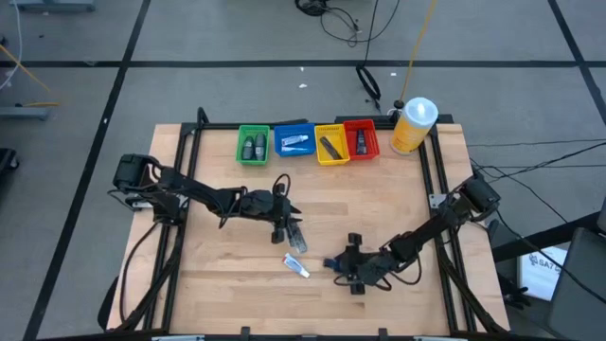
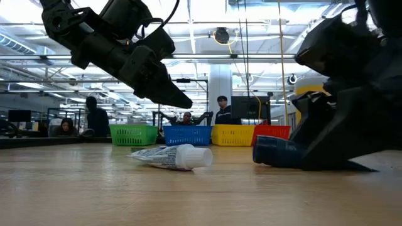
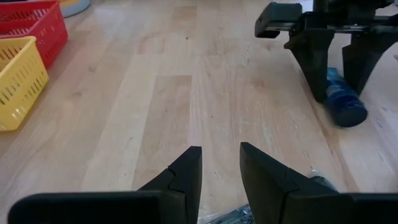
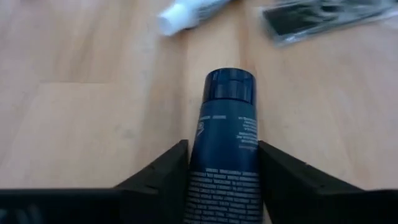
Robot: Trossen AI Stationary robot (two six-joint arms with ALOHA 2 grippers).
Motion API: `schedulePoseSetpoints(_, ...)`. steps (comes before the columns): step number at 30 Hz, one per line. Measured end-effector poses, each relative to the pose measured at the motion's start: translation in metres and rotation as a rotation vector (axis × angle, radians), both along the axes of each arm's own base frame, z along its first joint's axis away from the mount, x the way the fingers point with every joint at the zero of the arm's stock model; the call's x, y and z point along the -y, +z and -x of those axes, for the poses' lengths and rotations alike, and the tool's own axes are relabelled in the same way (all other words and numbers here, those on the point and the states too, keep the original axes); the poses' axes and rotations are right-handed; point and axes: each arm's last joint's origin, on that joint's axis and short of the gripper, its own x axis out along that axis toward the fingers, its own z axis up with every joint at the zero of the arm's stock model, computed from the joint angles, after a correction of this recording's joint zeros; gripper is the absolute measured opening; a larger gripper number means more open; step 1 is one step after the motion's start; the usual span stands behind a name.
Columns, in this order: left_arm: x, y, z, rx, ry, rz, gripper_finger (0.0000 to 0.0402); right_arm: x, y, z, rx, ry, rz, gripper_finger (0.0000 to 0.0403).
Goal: Pick & Place Travel size toiletries
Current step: Put the blue shave cream into the red bin
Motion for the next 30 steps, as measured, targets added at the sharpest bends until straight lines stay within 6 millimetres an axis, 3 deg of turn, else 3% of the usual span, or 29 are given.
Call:
schedulePoseSetpoints(6,-0.001,0.000,0.000,0.006,0.037,-0.020,0.0106,0.025,0.008,-0.010,0.021,-0.070,0.088,0.0103)
schedulePoseSetpoints(11,-0.003,0.002,-0.001,0.018,0.060,-0.056,0.0106,0.060,0.054,-0.020,0.157,-0.163,0.203,0.0083)
schedulePoseSetpoints(17,-0.012,0.002,-0.001,0.021,0.104,-0.123,0.0106,0.135,0.122,-0.012,0.310,-0.413,0.280,0.0072)
schedulePoseSetpoints(20,-0.019,0.000,0.000,-0.004,0.138,-0.132,0.0106,0.184,0.142,0.000,0.344,-0.560,0.269,0.0069)
schedulePoseSetpoints(25,-0.030,-0.001,0.001,-0.022,0.178,-0.125,0.0106,0.259,0.145,0.021,0.364,-0.755,0.160,0.0068)
schedulePoseSetpoints(30,-0.040,-0.001,0.001,-0.022,0.215,-0.116,0.0106,0.309,0.122,0.028,0.315,-0.931,0.030,0.0067)
